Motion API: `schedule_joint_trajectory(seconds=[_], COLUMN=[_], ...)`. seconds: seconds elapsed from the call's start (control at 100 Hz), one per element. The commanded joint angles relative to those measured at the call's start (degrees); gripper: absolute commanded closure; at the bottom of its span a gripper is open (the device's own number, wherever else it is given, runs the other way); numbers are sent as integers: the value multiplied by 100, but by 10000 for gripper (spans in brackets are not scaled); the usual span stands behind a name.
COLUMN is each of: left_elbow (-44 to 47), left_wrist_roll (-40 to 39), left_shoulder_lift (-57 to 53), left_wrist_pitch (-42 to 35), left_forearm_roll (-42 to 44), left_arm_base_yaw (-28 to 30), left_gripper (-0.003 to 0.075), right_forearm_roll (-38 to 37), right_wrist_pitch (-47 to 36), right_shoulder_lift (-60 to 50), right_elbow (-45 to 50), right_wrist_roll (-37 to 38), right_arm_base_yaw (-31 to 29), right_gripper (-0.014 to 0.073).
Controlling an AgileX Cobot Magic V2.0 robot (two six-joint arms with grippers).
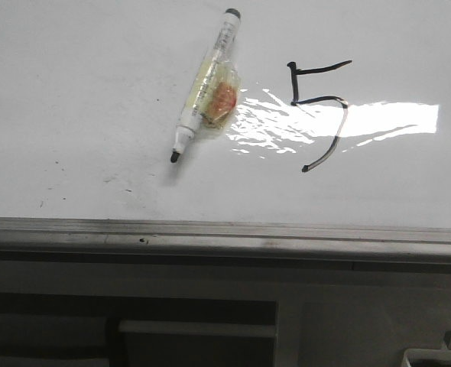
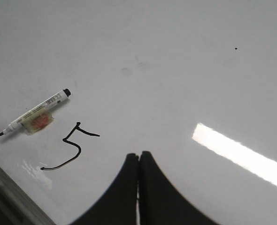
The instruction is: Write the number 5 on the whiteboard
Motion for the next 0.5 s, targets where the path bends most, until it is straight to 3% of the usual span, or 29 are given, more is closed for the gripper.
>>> schedule_joint_trajectory(seconds=[0.0, 0.13, 0.26, 0.49], left_elbow=[-139, 120, 493, 1588], left_wrist_roll=[-4, -4, 10, 133], left_shoulder_lift=[17, -57, -485, -1844], left_wrist_pitch=[-434, -605, -768, -1575], left_forearm_roll=[-41, -18, 720, 446], left_arm_base_yaw=[-2, -2, 141, 1333], left_gripper=[741, 741, 741, 741], right_forearm_roll=[-120, -120, -120, -120], right_wrist_pitch=[-449, -449, -449, -449], right_shoulder_lift=[-14, -14, -14, -14], right_elbow=[-96, -96, -96, -96], right_wrist_roll=[13, 13, 13, 13], right_arm_base_yaw=[-47, -47, -47, -47], right_gripper=[657, 657, 657, 657])
